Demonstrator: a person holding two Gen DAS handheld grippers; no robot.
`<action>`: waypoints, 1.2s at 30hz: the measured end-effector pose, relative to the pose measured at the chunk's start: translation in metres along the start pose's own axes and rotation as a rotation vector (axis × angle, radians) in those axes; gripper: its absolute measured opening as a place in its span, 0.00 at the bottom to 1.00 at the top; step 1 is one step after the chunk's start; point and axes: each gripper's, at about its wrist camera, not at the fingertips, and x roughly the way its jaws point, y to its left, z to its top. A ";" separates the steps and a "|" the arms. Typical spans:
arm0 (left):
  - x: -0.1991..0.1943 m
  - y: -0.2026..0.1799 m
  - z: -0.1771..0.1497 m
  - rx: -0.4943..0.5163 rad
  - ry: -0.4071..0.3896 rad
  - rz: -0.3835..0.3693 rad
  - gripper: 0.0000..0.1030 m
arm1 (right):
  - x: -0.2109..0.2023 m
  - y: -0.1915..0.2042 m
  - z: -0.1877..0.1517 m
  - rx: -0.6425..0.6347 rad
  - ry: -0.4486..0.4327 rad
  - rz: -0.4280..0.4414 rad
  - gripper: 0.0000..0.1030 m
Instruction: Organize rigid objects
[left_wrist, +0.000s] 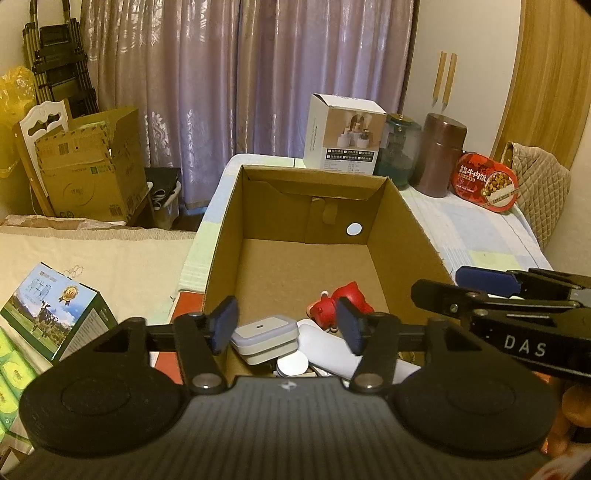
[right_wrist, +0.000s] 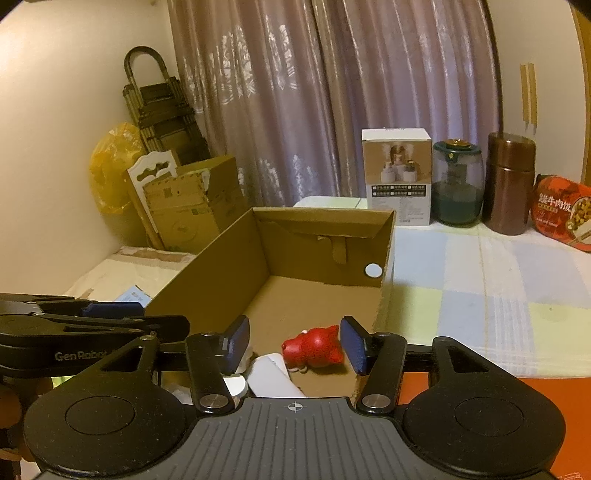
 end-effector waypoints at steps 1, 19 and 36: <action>-0.001 0.000 0.000 0.000 -0.003 0.003 0.71 | -0.001 0.000 0.000 -0.002 -0.002 -0.002 0.57; -0.082 0.002 -0.011 -0.005 -0.086 0.028 0.98 | -0.083 0.012 -0.006 0.021 -0.013 -0.099 0.91; -0.148 -0.018 -0.043 -0.005 -0.041 0.046 0.98 | -0.165 0.024 -0.021 0.079 0.015 -0.148 0.91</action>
